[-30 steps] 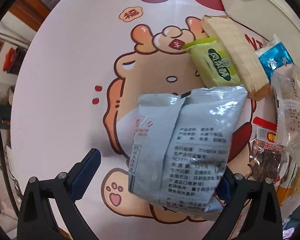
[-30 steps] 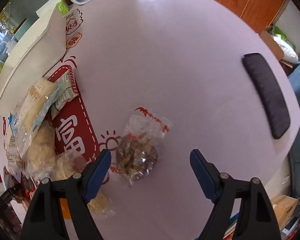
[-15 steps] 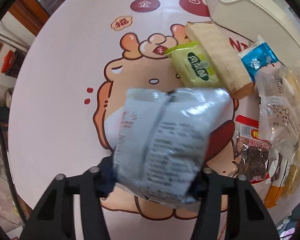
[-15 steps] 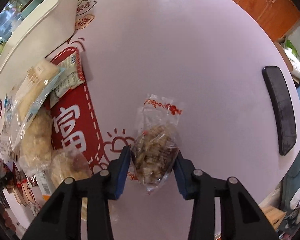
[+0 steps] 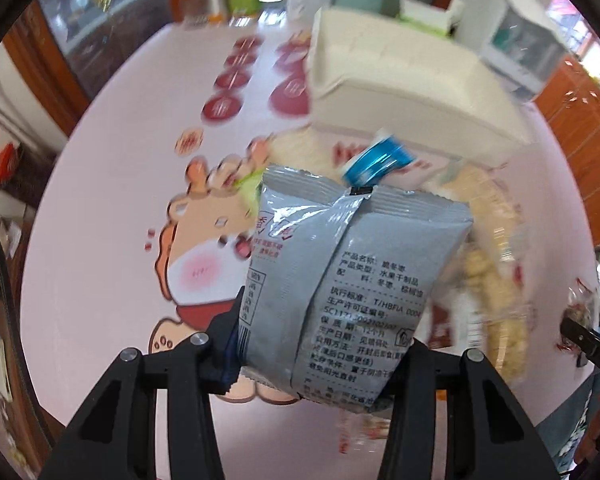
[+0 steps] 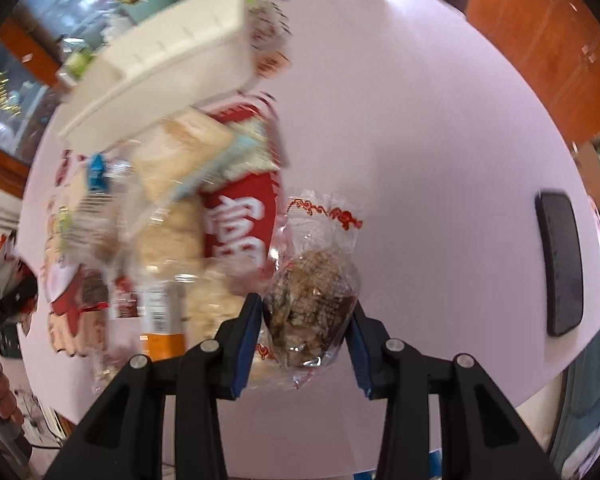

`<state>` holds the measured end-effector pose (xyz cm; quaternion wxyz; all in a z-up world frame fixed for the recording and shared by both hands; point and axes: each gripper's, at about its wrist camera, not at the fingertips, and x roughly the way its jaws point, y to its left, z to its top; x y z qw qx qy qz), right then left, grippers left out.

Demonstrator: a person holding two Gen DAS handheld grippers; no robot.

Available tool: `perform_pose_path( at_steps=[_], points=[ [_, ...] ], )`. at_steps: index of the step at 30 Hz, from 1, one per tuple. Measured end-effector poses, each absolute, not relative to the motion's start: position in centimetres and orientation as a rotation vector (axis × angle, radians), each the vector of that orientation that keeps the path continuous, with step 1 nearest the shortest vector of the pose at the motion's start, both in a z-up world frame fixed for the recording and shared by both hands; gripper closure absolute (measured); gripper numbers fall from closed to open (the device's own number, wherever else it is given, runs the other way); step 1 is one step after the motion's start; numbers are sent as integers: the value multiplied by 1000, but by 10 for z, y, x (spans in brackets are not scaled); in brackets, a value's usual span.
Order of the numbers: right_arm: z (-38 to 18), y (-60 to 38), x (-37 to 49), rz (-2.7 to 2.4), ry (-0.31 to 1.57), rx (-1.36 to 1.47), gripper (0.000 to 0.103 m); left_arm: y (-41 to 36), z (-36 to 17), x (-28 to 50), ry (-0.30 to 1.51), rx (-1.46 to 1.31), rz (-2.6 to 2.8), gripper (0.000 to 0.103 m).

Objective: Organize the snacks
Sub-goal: 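Grasp the silver printed bag with the left tool while the right tool grasps the small clear nut bag, then carry both bags over the white tray and open both tools to drop them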

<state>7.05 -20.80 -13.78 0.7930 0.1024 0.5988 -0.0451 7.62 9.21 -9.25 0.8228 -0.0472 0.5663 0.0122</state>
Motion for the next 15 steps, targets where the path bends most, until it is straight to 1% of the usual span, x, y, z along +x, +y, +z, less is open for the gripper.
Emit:
perform_pose_path(
  at_steps=[3, 7, 11, 15],
  points=[
    [-114, -212, 68, -37, 1233, 194, 62, 74, -63, 79, 1132, -80, -3, 57],
    [-78, -202, 72, 27, 1156, 118, 62, 53, -28, 102, 1062, -51, -49, 57],
    [-42, -189, 92, 68, 1076, 23, 62, 34, 14, 123, 988, 15, -92, 57],
    [0, -179, 119, 123, 990, 0, 62, 18, 54, 151, 908, 81, -115, 57]
  ],
)
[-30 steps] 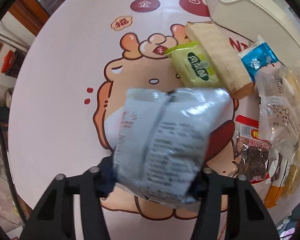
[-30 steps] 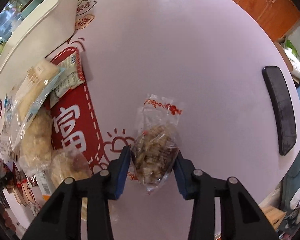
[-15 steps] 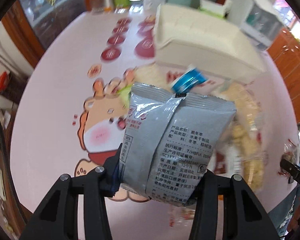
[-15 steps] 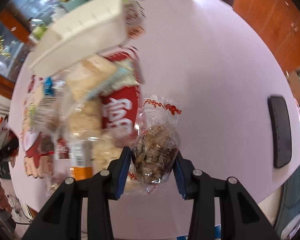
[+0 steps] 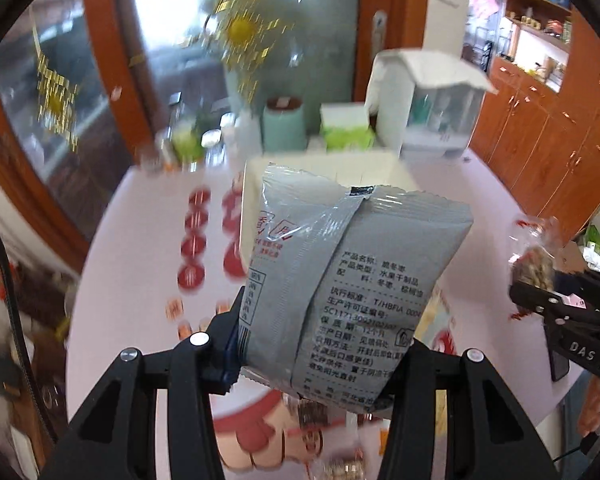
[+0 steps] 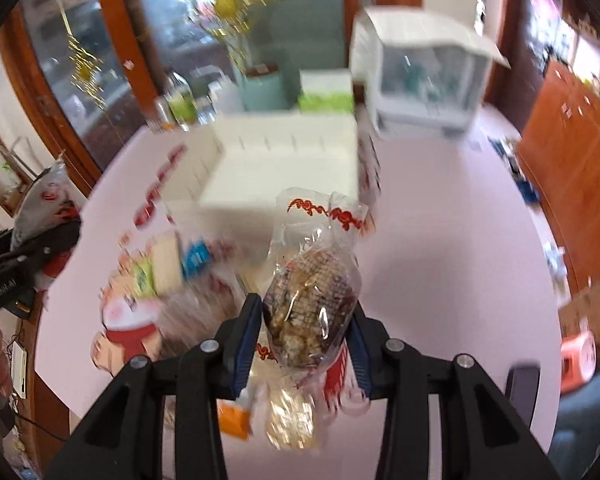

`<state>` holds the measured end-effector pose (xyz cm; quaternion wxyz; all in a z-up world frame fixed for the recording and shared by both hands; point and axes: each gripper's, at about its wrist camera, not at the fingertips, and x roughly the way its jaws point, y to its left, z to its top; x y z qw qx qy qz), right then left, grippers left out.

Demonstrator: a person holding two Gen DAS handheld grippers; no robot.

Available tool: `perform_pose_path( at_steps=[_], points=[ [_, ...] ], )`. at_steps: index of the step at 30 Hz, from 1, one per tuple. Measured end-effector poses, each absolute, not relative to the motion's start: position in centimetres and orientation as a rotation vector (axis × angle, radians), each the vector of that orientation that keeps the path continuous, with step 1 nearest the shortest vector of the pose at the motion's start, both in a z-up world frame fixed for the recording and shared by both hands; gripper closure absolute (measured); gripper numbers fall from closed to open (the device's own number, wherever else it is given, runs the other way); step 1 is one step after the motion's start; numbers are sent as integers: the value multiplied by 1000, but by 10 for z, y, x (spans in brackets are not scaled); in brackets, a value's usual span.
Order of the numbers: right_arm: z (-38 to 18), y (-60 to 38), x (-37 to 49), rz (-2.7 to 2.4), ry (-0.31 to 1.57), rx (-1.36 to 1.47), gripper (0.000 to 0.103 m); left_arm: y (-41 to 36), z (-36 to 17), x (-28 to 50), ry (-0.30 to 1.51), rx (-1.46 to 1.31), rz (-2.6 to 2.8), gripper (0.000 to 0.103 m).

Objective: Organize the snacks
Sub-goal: 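Carry both bags over the white tray and open both tools to drop them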

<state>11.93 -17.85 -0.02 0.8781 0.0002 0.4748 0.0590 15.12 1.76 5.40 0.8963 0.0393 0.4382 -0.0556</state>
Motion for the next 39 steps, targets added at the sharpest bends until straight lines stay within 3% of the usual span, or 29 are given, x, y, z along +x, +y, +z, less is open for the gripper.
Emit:
perform_pose_path(
  at_steps=[5, 11, 16, 23, 25, 27, 32, 39],
  points=[
    [51, -164, 161, 131, 872, -62, 62, 3, 96, 193, 823, 118, -119, 57],
    [77, -154, 223, 101, 809, -73, 61, 1, 93, 265, 830, 127, -107, 57],
    [51, -145, 276, 84, 884, -39, 61, 5, 50, 317, 903, 94, -125, 57],
    [-25, -134, 328, 63, 1045, -24, 61, 9, -35, 361, 1025, 50, -137, 56],
    [-45, -131, 338, 58, 1070, -22, 61, 10, -59, 373, 1072, 43, -153, 49],
    [-67, -128, 348, 44, 1105, -38, 61, 9, -79, 378, 1124, 44, -175, 22],
    [-100, -131, 355, 22, 1170, -26, 61, 15, -102, 369, 1107, 15, -194, 20],
    [-102, -131, 340, 31, 1159, -45, 61, 18, -81, 342, 976, 22, -152, 20]
  ],
)
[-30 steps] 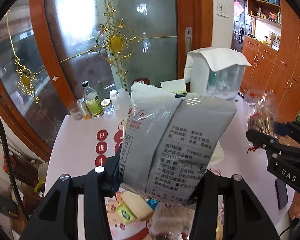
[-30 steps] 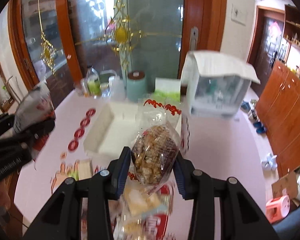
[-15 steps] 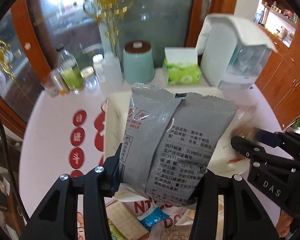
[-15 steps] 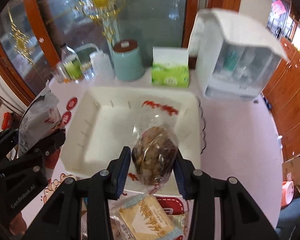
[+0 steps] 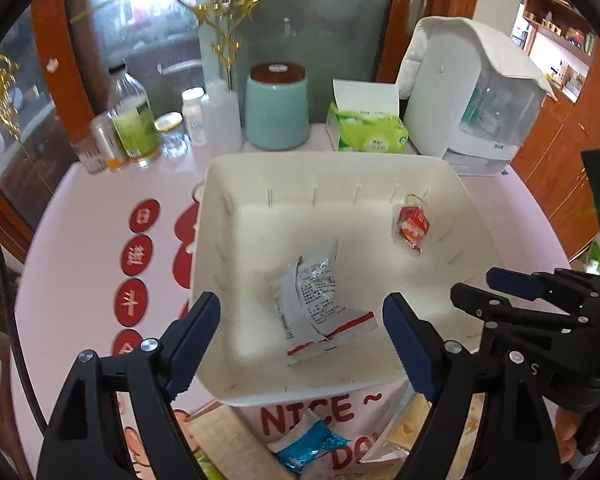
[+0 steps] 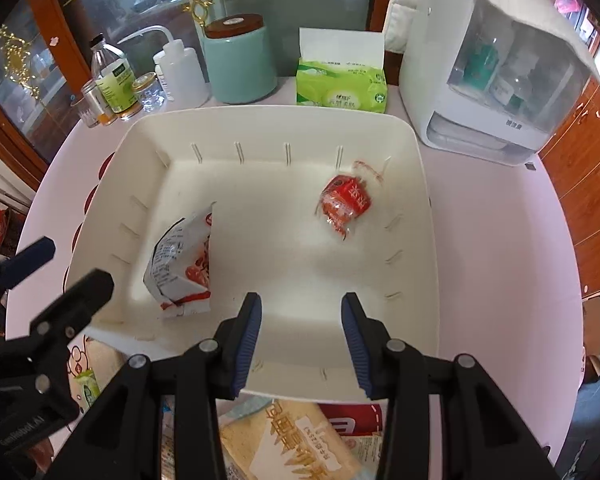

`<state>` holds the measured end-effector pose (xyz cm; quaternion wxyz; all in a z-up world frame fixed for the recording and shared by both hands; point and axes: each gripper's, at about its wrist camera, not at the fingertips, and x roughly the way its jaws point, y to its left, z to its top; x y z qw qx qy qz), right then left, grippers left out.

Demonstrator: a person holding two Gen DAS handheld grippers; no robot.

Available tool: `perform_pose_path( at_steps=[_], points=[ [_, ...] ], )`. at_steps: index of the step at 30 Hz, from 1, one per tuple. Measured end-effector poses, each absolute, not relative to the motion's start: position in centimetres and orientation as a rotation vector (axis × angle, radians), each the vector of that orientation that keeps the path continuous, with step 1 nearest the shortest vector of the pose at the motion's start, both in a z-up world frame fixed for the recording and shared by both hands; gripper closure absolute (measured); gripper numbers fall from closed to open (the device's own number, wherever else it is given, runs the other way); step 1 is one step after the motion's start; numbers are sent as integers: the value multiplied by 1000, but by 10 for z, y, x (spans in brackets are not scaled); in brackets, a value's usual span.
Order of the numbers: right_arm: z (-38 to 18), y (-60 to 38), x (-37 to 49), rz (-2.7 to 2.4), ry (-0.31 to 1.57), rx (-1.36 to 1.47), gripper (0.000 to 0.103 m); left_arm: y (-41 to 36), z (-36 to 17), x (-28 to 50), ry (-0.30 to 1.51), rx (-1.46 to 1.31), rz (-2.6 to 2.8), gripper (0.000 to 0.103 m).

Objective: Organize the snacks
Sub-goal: 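Carry both bags over the white tray and open both tools to drop them, then move both open tools back over the snack pile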

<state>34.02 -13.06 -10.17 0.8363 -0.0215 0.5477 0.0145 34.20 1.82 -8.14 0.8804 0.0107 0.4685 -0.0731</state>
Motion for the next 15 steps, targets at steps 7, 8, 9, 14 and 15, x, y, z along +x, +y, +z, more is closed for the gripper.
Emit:
perform_pose_path(
  at_steps=[7, 8, 9, 14, 15],
  points=[
    [-82, -129, 304, 56, 1107, -48, 61, 14, -53, 300, 903, 83, -124, 20],
    [-80, -129, 299, 58, 1105, -45, 61, 13, -49, 293, 898, 94, -117, 20],
    [-77, -130, 291, 59, 1102, -38, 61, 13, -45, 285, 891, 108, -108, 20],
    [-58, -133, 249, 69, 1062, -22, 61, 9, -19, 242, 847, 142, -101, 20],
    [-53, -134, 239, 74, 1051, -20, 61, 7, -15, 234, 848, 147, -104, 20]
  ],
)
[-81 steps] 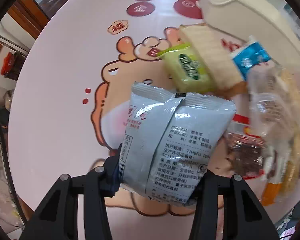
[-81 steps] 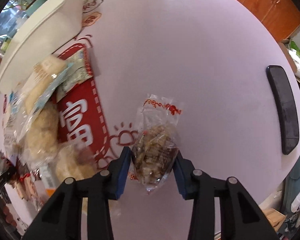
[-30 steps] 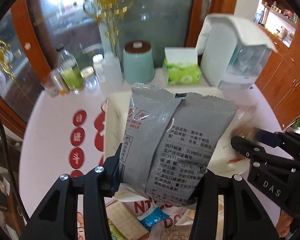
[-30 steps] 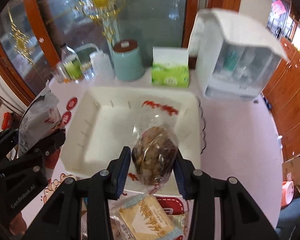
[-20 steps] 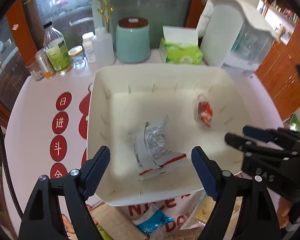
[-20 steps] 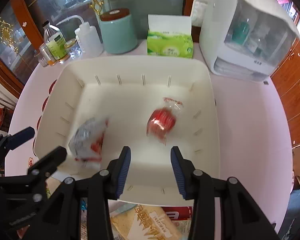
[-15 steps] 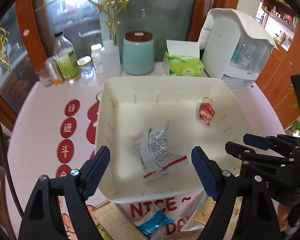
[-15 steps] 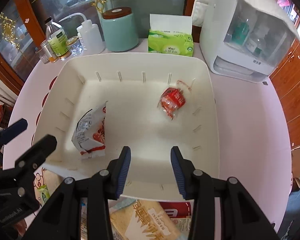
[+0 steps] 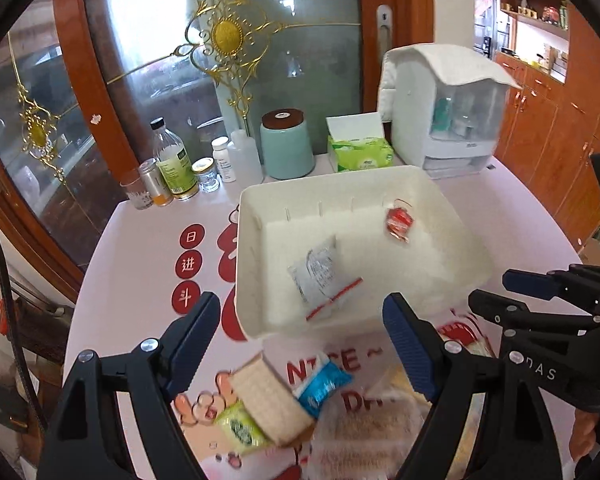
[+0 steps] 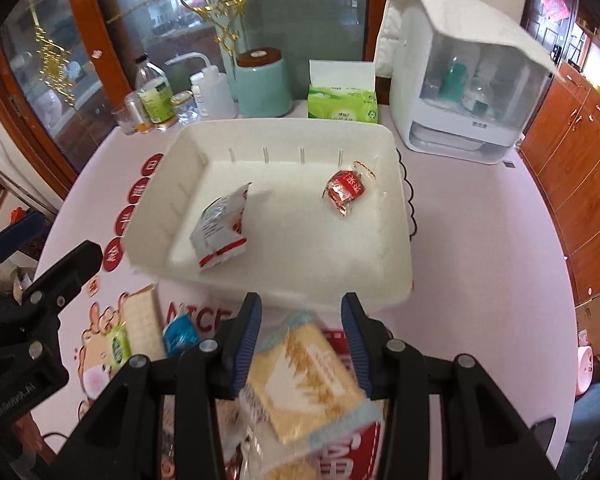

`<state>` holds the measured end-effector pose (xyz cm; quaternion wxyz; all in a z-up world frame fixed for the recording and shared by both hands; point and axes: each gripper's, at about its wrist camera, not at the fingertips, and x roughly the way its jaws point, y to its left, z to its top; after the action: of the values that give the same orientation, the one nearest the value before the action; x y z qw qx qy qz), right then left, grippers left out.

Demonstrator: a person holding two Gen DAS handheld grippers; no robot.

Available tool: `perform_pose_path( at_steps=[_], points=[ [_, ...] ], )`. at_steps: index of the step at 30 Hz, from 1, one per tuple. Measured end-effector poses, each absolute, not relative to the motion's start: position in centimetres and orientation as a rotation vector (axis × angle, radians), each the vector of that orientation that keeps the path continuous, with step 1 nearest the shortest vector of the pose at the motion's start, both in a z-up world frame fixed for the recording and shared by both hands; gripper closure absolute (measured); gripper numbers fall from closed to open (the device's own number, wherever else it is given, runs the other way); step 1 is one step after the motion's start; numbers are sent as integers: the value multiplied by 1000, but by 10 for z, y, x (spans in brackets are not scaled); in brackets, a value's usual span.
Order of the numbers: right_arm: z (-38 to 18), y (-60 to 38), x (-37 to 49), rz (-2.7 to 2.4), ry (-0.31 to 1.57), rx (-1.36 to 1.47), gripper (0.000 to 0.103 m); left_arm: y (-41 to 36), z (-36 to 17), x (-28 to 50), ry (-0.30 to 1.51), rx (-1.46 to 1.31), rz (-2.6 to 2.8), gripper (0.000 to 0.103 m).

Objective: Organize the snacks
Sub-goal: 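Move both open tools back over the snack pile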

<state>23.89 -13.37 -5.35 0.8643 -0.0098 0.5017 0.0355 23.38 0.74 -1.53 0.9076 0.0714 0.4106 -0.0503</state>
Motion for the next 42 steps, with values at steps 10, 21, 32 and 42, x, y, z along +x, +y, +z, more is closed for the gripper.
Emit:
perform_pose_path(
  at_steps=[10, 21, 32, 42],
  points=[
    [-15, -140, 139, 136, 953, 14, 61, 0, 9, 144, 872, 103, -120, 20],
    [-13, -162, 65, 181, 928, 21, 61, 4, 18, 51, 764, 1, -69, 16],
    [-55, -180, 24, 216, 995, 16, 61, 11, -32, 16, 885, -106, 68, 16],
    [-96, -190, 12, 202, 1064, 15, 61, 21, -91, 10, 1008, -75, 102, 16]
  ],
)
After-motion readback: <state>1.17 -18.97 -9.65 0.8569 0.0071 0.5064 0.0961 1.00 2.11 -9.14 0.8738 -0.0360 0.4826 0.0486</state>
